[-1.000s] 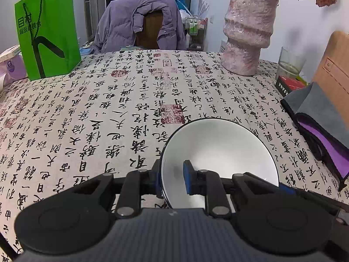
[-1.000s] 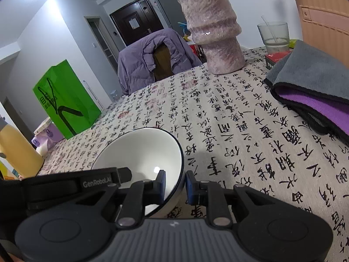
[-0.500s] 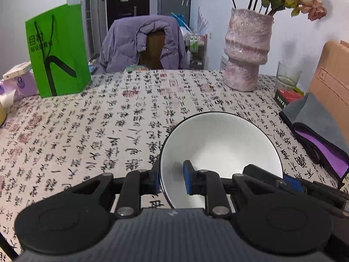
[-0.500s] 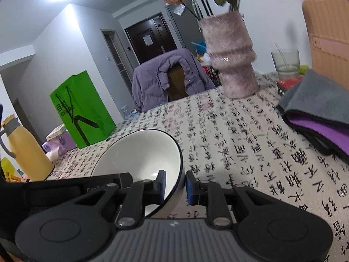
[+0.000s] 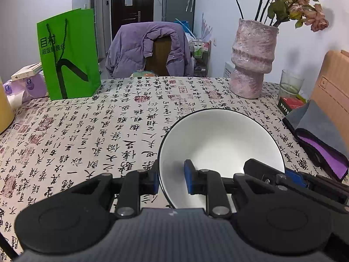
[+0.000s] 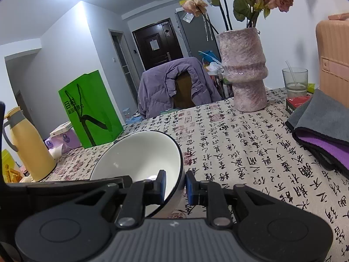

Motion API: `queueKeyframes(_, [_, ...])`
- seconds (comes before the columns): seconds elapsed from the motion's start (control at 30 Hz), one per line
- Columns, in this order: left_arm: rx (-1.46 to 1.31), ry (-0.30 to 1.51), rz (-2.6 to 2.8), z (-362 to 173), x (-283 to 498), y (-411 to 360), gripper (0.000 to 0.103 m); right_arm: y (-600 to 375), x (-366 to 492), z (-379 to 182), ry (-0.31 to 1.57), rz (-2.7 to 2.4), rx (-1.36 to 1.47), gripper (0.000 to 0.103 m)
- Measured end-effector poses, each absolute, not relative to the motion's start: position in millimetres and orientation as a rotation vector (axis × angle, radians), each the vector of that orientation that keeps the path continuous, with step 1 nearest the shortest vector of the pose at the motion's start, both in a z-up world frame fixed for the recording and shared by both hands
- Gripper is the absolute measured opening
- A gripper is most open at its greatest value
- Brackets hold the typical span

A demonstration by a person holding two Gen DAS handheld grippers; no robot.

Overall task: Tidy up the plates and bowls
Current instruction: 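Lift the white bowl with both grippers and turn toward the black bag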

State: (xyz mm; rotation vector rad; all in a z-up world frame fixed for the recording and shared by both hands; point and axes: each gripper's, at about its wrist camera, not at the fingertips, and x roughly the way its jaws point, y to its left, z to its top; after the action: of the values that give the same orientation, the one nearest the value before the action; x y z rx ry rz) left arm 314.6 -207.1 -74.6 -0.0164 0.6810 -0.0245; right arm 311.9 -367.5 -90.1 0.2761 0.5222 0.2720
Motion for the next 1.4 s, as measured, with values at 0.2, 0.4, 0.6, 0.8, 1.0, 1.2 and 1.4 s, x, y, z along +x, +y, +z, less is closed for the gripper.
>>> queueKeyframes(0.2, [-0.032, 0.673, -0.015, -68, 305, -196, 0.022, -356, 304, -82, 0.516, 0.282, 0.265, 0.019])
queueKeyframes(0.4, [-0.026, 0.66, -0.006, -60, 293, -185, 0.022, -346, 294, -74, 0.508, 0.292, 0.263, 0.019])
queueKeyframes(0.6, [-0.032, 0.647, 0.0, -52, 281, -174, 0.022, -335, 282, -66, 0.497, 0.299, 0.259, 0.019])
queueKeyframes(0.8, [-0.039, 0.634, 0.004, -45, 268, -162, 0.022, -323, 269, -58, 0.487, 0.307, 0.247, 0.019])
queueKeyframes(1.0, [-0.041, 0.622, 0.009, -39, 255, -150, 0.022, -312, 258, -52, 0.48, 0.314, 0.243, 0.019])
queueKeyframes(1.2, [-0.045, 0.609, 0.017, -33, 242, -138, 0.022, -301, 246, -46, 0.472, 0.324, 0.241, 0.019])
queueKeyframes(1.4, [-0.061, 0.599, 0.028, -28, 231, -126, 0.022, -290, 237, -40, 0.464, 0.334, 0.236, 0.019])
